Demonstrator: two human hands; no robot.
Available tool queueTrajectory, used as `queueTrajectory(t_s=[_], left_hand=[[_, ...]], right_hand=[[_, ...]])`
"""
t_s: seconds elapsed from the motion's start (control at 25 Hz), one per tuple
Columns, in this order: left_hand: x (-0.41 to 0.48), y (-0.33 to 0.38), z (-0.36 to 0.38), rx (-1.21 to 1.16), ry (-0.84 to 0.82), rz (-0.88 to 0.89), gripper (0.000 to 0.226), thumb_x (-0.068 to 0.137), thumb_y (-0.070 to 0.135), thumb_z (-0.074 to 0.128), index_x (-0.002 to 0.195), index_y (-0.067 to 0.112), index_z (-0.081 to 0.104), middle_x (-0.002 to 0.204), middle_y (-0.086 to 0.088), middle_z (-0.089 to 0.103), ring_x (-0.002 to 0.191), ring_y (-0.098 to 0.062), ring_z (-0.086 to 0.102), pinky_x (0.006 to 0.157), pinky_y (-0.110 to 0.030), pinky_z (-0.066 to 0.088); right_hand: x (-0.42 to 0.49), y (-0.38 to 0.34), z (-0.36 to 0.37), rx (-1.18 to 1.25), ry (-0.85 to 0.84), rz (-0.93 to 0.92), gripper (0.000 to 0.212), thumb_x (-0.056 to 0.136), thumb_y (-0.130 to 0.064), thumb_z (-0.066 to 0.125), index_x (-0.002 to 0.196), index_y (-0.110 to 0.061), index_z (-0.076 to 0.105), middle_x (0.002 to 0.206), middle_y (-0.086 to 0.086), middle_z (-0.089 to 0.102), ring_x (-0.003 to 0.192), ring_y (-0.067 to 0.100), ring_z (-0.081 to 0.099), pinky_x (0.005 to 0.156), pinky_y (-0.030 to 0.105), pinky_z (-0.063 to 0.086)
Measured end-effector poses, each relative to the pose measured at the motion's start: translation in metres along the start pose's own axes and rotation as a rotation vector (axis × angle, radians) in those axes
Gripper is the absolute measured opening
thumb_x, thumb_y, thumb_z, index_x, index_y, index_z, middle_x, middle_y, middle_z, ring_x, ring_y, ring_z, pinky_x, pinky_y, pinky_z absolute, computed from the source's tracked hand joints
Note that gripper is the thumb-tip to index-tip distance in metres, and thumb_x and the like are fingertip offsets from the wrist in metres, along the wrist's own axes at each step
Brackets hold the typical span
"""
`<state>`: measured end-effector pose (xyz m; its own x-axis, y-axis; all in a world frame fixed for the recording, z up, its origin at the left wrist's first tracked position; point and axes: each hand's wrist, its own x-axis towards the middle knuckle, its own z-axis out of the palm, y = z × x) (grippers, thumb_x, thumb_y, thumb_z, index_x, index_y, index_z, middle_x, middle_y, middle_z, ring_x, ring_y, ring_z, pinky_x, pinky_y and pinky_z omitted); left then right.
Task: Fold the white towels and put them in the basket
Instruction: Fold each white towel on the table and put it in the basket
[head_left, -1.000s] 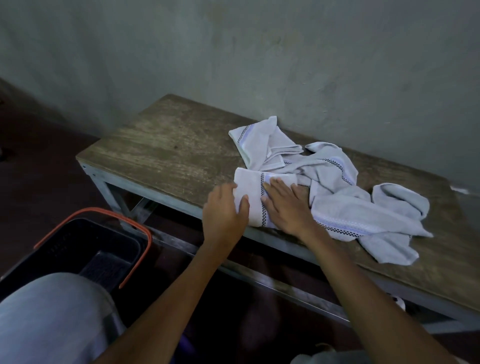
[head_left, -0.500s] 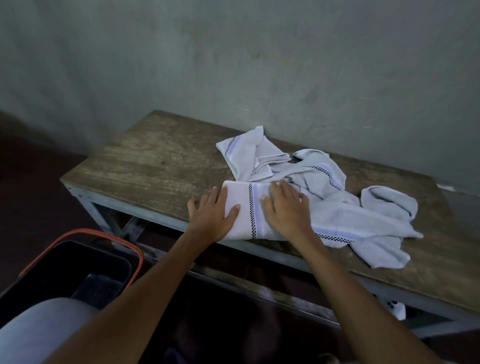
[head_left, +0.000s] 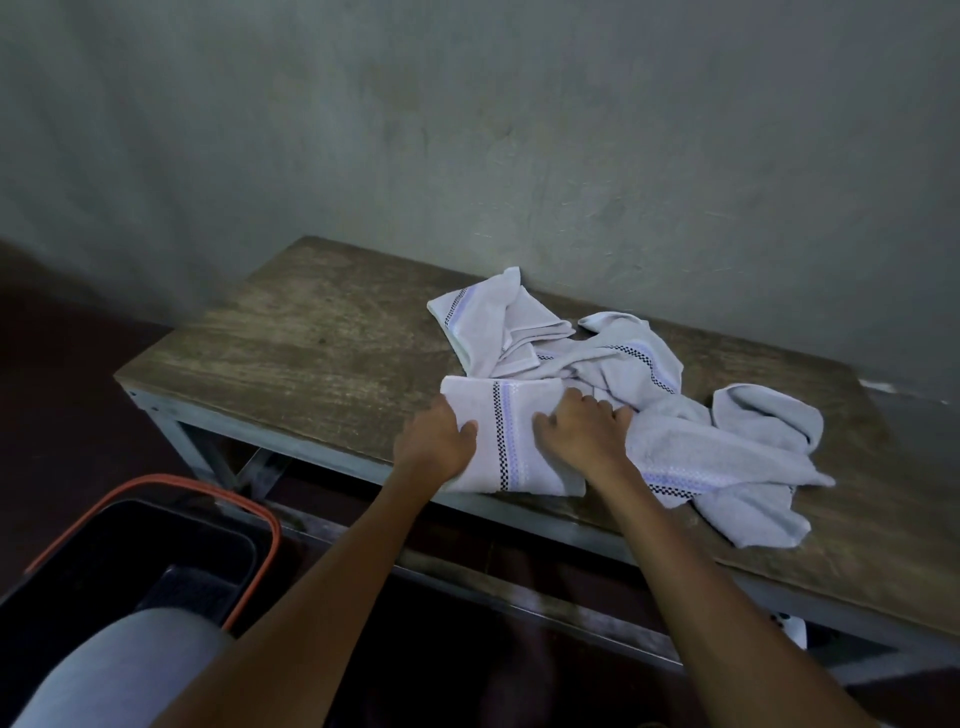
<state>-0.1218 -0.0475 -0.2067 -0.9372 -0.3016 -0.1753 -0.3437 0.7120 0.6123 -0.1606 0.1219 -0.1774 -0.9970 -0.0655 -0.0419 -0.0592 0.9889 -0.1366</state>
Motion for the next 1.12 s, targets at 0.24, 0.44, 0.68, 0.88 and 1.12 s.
queueTrajectory(t_s=[0.24,0.44,0.68,0.88,1.12], left_hand=[[0.002,0.008,0.006,-0.407,0.115,0.024,0.043,0.087,0.019,0.053,0.126,0.0,0.05,0.122,-0.018,0.058,0.11,-0.03,0.056,0.094,-0.037,0.046],[-0.004,-0.006,0.003,-0.645,0.212,-0.028,0.041,0.088,0.02,0.058,0.126,0.007,0.052,0.119,-0.011,0.061,0.107,-0.024,0.059,0.095,-0.042,0.048],[-0.026,-0.013,-0.028,-0.85,0.295,-0.014,0.04,0.09,0.017,0.057,0.13,0.014,0.051,0.118,-0.003,0.062,0.104,-0.018,0.06,0.091,-0.034,0.05],[-0.081,-0.033,-0.084,-0.93,0.405,0.011,0.036,0.092,0.015,0.054,0.128,0.016,0.055,0.116,-0.004,0.065,0.102,-0.02,0.062,0.088,-0.037,0.052],[-0.181,-0.074,-0.165,-1.013,0.66,0.037,0.036,0.091,0.008,0.054,0.126,0.013,0.057,0.116,-0.005,0.065,0.102,-0.018,0.061,0.088,-0.031,0.05]], right_hand=[[0.007,0.007,-0.005,0.287,-0.225,0.117,0.039,0.084,-0.046,0.048,0.104,-0.013,0.056,0.103,0.003,0.059,0.111,0.029,0.048,0.09,0.041,0.02],[0.008,0.001,0.001,0.702,-0.253,0.096,0.045,0.081,-0.04,0.053,0.118,-0.015,0.046,0.118,0.004,0.054,0.108,0.023,0.051,0.084,0.033,0.039],[-0.028,-0.029,-0.008,1.119,0.035,0.066,0.04,0.091,-0.028,0.054,0.129,-0.018,0.046,0.106,-0.003,0.055,0.091,0.01,0.053,0.079,0.024,0.036],[-0.078,-0.072,-0.041,1.349,-0.015,0.059,0.031,0.09,-0.024,0.058,0.119,-0.015,0.058,0.11,-0.002,0.063,0.093,0.013,0.059,0.08,0.026,0.049],[-0.156,-0.152,-0.078,1.497,-0.206,-0.041,0.002,0.087,-0.02,0.062,0.085,-0.022,0.063,0.101,0.008,0.069,0.096,0.027,0.065,0.09,0.044,0.052]])
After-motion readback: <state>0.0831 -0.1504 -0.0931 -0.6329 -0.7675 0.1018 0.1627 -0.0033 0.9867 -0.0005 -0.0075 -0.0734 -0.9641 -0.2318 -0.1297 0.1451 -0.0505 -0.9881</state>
